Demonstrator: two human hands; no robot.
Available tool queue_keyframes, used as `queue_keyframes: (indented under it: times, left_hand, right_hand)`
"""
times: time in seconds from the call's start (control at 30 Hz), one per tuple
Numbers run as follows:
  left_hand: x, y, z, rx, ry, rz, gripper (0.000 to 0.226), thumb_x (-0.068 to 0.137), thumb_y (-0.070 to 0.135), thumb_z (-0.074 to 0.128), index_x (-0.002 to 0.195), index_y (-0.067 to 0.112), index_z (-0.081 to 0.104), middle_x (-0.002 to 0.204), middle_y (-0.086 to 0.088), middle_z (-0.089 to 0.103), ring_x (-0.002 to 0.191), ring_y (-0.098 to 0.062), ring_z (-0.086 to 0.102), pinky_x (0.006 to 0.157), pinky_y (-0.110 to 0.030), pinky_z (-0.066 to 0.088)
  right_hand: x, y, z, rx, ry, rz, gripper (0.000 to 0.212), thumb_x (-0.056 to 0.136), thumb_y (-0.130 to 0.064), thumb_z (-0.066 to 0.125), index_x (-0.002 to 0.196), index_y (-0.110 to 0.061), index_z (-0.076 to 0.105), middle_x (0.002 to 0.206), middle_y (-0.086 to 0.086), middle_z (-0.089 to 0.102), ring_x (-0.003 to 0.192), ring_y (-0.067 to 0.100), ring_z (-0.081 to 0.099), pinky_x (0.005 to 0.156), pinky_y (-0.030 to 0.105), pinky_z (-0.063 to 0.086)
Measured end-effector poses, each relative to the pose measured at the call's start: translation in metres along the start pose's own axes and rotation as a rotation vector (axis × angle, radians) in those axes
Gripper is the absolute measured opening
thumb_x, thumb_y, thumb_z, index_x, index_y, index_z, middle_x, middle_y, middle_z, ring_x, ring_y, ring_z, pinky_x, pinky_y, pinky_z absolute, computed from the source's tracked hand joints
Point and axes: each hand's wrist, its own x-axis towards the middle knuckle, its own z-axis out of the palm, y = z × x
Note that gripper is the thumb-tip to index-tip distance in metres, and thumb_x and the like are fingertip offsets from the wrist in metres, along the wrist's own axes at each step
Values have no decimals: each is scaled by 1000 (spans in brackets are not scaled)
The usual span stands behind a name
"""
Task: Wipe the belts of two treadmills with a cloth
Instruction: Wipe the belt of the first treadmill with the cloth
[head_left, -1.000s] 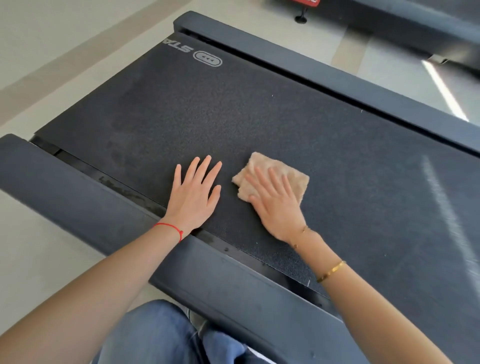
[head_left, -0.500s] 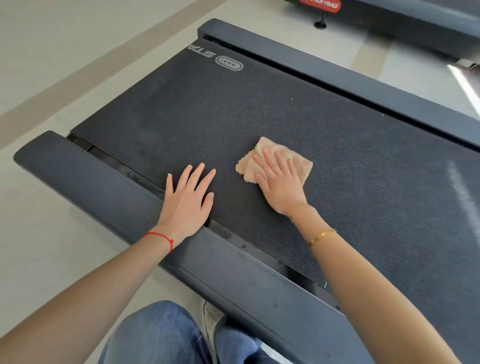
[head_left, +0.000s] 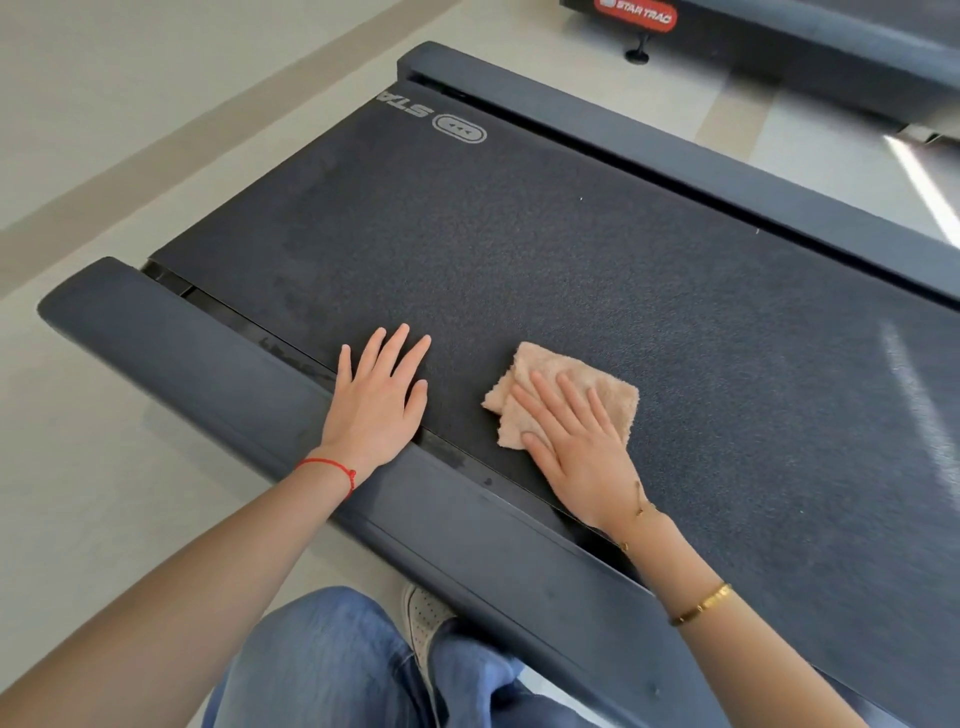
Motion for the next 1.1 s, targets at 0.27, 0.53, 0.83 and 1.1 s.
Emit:
queue_keyframes:
  times: [0.27, 0.53, 0.83, 1.1]
  left_hand:
    - [-14, 14, -2, -62, 9, -36, 53, 106, 35, 34, 157, 25, 25, 165, 0, 18, 154, -24, 8, 123, -55, 11]
    - [-27, 44, 3, -104, 2, -2, 55, 105, 37, 33, 157, 24, 25, 165, -1, 18, 154, -23, 8, 123, -53, 8]
    - [-35, 56, 7, -113, 16, 38, 55, 104, 36, 35, 157, 23, 26, 164, -3, 21, 153, -23, 11, 123, -54, 10]
    - [-53, 48, -19, -183, 121, 36, 48, 100, 26, 49, 146, 16, 47, 155, -5, 40, 148, -24, 30, 122, -51, 19]
  right_hand:
    - [-8, 11, -18, 353, 250, 181, 58, 101, -49, 38, 154, -31, 25, 163, -11, 16, 152, 13, 3, 122, 33, -3]
    - [-8, 28, -17, 192, 223, 357, 70, 91, -52, 59, 149, -21, 36, 148, -2, 43, 140, 21, 33, 118, 40, 20]
    - [6, 19, -27, 309, 160, 334, 28, 89, -36, 65, 105, -18, 51, 93, -5, 56, 88, 20, 54, 76, 35, 40]
    - [2, -19, -35, 674, 252, 433, 14, 86, -29, 66, 88, -22, 54, 71, -10, 61, 67, 7, 56, 63, 27, 47]
